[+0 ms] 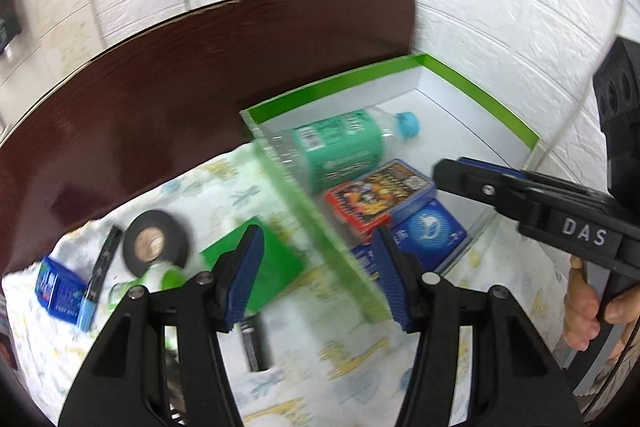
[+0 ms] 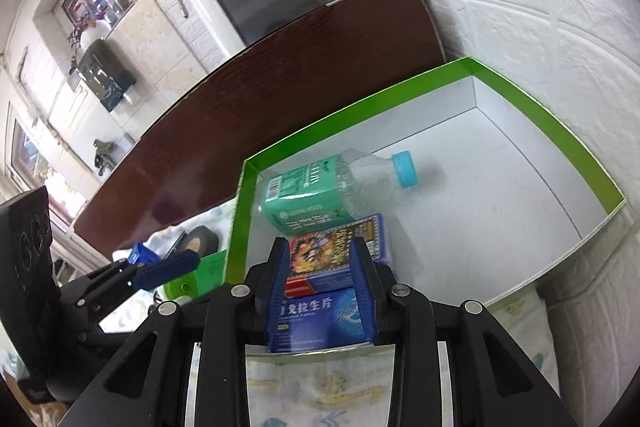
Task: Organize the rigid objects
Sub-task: 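Move the right tool back toward the green plug-in device, then grasp the green-and-white plug-in device with the right gripper and lift it, then carry the plug-in device into the green box and open the right gripper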
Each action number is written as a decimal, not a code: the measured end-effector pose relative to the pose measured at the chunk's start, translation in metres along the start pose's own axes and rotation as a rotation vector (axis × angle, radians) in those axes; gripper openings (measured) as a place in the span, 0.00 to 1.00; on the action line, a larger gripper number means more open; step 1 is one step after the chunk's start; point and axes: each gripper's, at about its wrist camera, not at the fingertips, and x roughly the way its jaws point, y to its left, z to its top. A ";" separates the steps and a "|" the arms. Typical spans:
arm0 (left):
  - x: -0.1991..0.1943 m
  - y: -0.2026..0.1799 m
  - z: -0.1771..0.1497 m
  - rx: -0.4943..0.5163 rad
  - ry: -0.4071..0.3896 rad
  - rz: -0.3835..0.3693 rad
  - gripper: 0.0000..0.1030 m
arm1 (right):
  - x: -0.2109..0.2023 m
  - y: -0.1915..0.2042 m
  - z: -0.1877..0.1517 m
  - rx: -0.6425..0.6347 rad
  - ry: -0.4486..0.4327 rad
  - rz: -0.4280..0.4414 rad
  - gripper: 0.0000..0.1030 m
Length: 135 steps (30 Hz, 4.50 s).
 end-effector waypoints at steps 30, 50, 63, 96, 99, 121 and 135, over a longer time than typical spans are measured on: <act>-0.032 0.153 -0.077 -0.233 -0.041 0.054 0.63 | 0.063 0.162 -0.041 -0.231 0.198 0.053 0.33; 0.011 0.161 -0.065 -0.149 0.028 -0.103 0.39 | 0.130 0.180 -0.041 -0.166 0.302 -0.048 0.41; 0.012 0.159 -0.066 -0.152 0.041 -0.116 0.34 | 0.137 0.189 -0.038 -0.241 0.289 -0.113 0.42; -0.034 0.017 0.021 0.110 -0.131 -0.065 0.34 | 0.001 0.123 0.010 -0.148 -0.049 -0.086 0.43; -0.025 -0.008 0.031 0.151 -0.124 -0.081 0.34 | -0.010 0.097 0.016 -0.108 -0.070 -0.105 0.43; 0.055 -0.101 0.056 0.249 0.041 -0.135 0.34 | -0.021 -0.034 0.032 0.083 -0.091 -0.163 0.43; 0.040 -0.108 0.047 0.281 0.020 -0.127 0.35 | -0.026 -0.032 0.030 0.079 -0.094 -0.139 0.43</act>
